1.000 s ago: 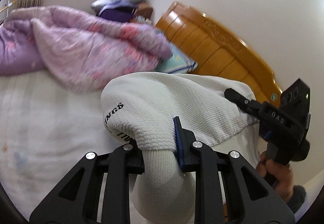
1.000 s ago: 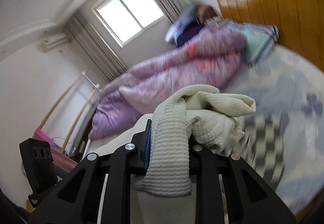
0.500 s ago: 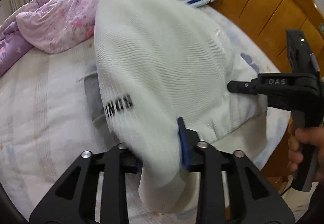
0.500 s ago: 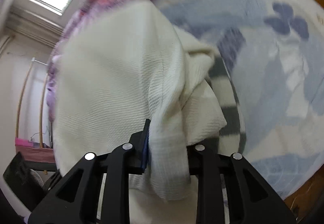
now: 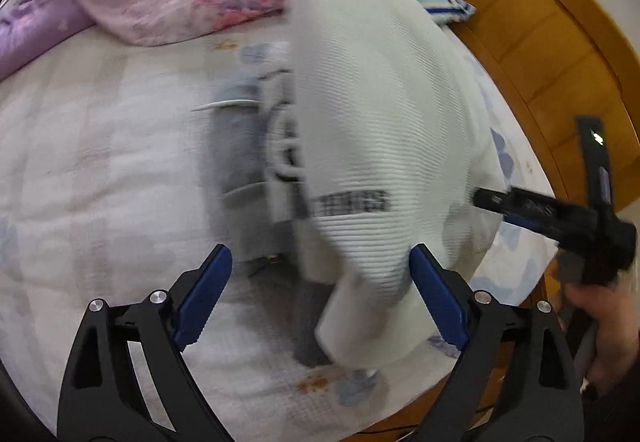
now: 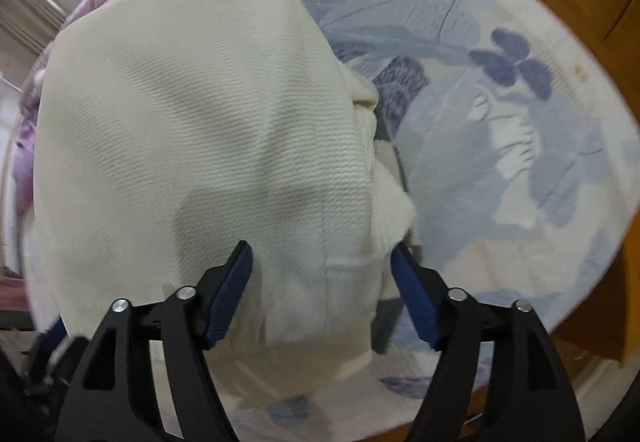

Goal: Fold large clothes

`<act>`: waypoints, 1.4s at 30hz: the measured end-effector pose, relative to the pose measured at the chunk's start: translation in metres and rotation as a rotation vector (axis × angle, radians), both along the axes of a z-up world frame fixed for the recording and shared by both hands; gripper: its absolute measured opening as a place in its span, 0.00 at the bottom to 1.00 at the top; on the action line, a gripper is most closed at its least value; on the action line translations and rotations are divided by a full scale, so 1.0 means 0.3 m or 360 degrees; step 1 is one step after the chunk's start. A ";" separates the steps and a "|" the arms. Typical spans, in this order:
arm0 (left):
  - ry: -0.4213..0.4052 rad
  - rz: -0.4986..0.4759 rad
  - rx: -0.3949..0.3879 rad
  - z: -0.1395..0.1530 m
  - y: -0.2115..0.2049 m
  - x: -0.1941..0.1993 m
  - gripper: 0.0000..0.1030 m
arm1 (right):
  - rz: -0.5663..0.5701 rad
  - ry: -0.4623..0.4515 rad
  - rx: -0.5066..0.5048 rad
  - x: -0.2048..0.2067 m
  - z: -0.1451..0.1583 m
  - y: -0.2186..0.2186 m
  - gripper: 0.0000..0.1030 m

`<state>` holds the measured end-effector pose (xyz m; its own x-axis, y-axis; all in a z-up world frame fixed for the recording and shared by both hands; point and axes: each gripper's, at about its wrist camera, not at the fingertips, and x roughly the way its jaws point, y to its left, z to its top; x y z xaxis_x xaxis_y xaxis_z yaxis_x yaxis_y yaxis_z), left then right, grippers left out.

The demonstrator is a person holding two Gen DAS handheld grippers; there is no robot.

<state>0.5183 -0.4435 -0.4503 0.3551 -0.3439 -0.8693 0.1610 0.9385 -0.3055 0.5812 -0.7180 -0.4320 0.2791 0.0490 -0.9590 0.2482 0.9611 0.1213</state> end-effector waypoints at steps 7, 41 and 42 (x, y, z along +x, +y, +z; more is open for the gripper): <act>0.0025 0.0204 0.0015 0.071 0.200 0.031 0.89 | 0.0186 -0.0116 -0.0147 -0.051 0.152 0.235 0.82; -0.0384 0.0131 0.0032 0.711 0.891 -0.318 0.90 | 0.0385 -0.0556 -0.0147 -0.449 0.808 1.167 0.91; -0.0395 0.0123 0.0036 0.730 0.905 -0.331 0.89 | 0.0382 -0.0563 -0.0153 -0.468 0.825 1.185 0.91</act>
